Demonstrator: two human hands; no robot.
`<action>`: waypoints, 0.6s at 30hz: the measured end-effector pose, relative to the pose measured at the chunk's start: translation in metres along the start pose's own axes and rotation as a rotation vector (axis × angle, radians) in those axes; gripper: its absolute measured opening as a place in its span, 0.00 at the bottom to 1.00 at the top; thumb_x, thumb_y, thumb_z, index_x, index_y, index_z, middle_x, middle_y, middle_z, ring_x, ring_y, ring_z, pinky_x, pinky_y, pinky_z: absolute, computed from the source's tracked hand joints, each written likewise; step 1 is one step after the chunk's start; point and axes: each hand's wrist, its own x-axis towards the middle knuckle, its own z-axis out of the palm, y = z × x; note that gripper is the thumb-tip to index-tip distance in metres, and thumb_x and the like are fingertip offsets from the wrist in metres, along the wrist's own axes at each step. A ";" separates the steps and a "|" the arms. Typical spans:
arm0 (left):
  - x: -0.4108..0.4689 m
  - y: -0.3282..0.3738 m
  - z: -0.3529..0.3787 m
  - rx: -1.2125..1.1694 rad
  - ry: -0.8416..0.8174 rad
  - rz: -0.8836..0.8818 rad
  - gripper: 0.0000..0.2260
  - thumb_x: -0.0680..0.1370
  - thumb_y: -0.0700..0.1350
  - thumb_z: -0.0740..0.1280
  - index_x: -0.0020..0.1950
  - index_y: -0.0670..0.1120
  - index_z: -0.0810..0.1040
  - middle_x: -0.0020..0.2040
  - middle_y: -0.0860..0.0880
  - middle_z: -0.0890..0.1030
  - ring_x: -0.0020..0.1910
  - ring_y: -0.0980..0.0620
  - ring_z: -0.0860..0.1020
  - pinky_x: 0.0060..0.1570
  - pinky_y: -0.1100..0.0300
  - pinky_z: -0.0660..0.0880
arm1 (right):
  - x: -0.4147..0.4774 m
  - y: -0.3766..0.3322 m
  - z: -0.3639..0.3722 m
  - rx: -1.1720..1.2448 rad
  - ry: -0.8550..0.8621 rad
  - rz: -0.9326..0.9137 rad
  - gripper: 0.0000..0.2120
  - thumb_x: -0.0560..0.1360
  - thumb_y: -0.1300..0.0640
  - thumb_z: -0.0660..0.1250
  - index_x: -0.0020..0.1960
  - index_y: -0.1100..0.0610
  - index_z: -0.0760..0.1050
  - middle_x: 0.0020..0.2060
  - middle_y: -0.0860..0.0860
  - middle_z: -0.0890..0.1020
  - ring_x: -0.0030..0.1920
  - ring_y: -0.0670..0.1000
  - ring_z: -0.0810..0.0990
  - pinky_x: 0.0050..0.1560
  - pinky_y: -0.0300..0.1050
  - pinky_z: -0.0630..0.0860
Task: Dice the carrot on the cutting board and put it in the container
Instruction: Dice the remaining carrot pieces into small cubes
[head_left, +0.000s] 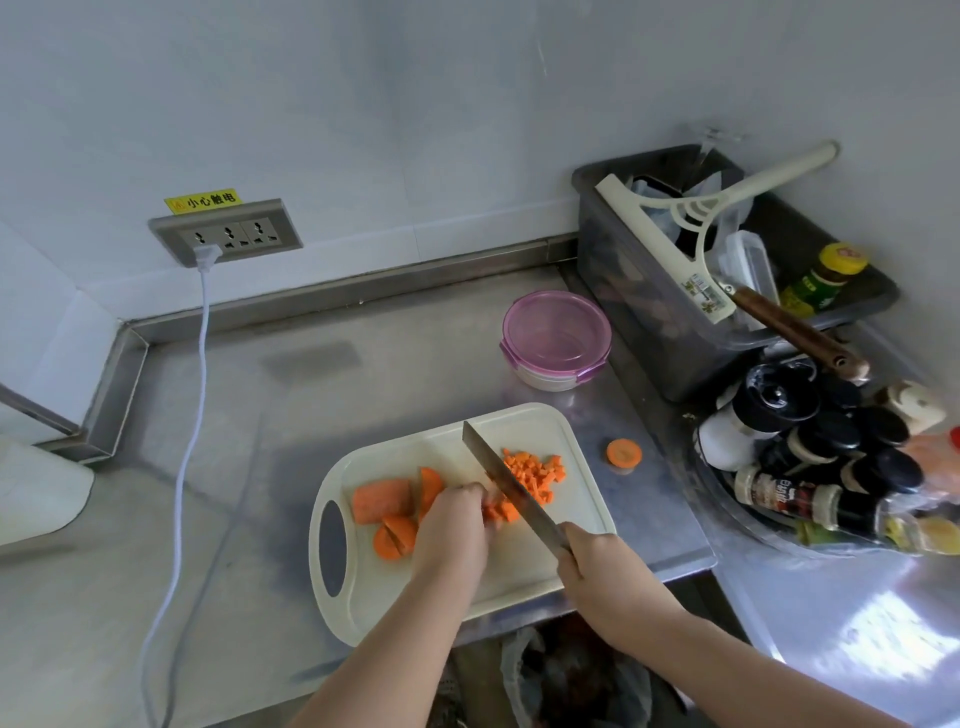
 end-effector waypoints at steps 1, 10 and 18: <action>0.004 0.002 0.001 -0.050 -0.002 -0.022 0.10 0.76 0.46 0.69 0.56 0.48 0.79 0.53 0.50 0.81 0.53 0.51 0.79 0.52 0.60 0.74 | 0.000 0.001 -0.003 0.005 0.016 0.004 0.08 0.82 0.57 0.52 0.47 0.53 0.67 0.33 0.48 0.71 0.31 0.48 0.70 0.31 0.42 0.67; 0.010 0.006 -0.010 -0.474 0.007 -0.086 0.10 0.75 0.39 0.71 0.56 0.43 0.81 0.50 0.49 0.83 0.52 0.51 0.80 0.56 0.61 0.73 | 0.001 0.008 -0.021 0.047 0.016 0.054 0.12 0.81 0.58 0.52 0.39 0.54 0.65 0.31 0.49 0.69 0.29 0.47 0.66 0.28 0.38 0.61; -0.005 0.015 -0.009 -0.064 -0.058 0.239 0.27 0.79 0.40 0.61 0.76 0.52 0.58 0.70 0.50 0.63 0.67 0.49 0.68 0.66 0.60 0.65 | -0.008 0.000 -0.034 0.257 -0.021 0.128 0.11 0.79 0.60 0.51 0.40 0.60 0.68 0.31 0.52 0.69 0.27 0.50 0.67 0.24 0.39 0.64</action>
